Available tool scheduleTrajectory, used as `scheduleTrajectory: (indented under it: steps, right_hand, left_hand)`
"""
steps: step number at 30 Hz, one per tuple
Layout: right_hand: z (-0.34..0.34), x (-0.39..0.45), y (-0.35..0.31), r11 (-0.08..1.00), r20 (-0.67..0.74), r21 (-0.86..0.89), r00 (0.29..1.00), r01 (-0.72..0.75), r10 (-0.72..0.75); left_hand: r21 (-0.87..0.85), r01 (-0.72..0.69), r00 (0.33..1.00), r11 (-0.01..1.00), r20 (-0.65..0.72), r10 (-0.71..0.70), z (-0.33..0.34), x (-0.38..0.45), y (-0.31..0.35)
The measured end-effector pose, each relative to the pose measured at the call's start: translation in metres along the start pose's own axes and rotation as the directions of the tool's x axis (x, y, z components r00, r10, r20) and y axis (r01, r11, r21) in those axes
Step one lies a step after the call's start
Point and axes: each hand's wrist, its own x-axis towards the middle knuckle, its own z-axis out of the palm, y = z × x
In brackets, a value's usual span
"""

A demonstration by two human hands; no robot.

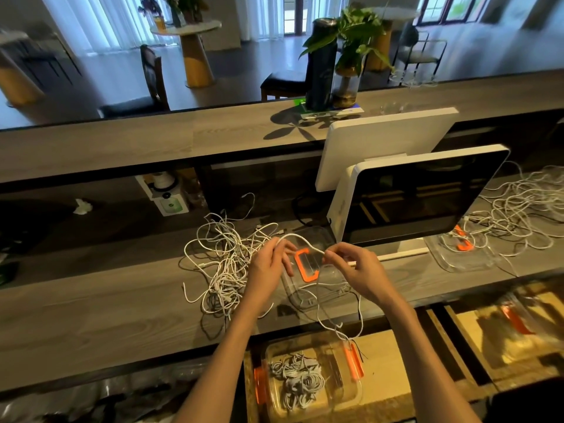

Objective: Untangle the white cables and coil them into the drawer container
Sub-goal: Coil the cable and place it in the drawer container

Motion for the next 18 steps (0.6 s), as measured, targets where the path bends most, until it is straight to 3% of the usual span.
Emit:
scheduleTrajectory:
  steps: [3, 6, 12, 18]
  right_hand:
    - [0.008, -0.003, -0.004, 0.986, 0.018, 0.165, 1.000, 0.000, -0.003]
    - [0.022, -0.010, 0.000, 0.962, 0.013, 0.275, 1.000, -0.003, -0.001]
    - [0.035, -0.022, 0.020, 0.941, 0.098, 0.333, 0.995, -0.066, 0.036]
    - [0.034, -0.035, 0.039, 0.931, 0.155, 0.359, 0.988, -0.066, 0.011]
  left_hand:
    - [-0.387, 0.112, 0.993, 0.915, 0.087, -0.085, 0.006, -0.004, 0.009]
    - [-0.600, 0.206, 0.978, 0.773, 0.104, -0.180, 0.010, -0.013, 0.007]
    - [-0.760, 0.292, 0.932, 0.581, 0.088, -0.353, 0.008, -0.028, -0.005]
    - [-0.940, 0.202, 0.869, 0.275, 0.042, -0.493, -0.003, -0.033, -0.015]
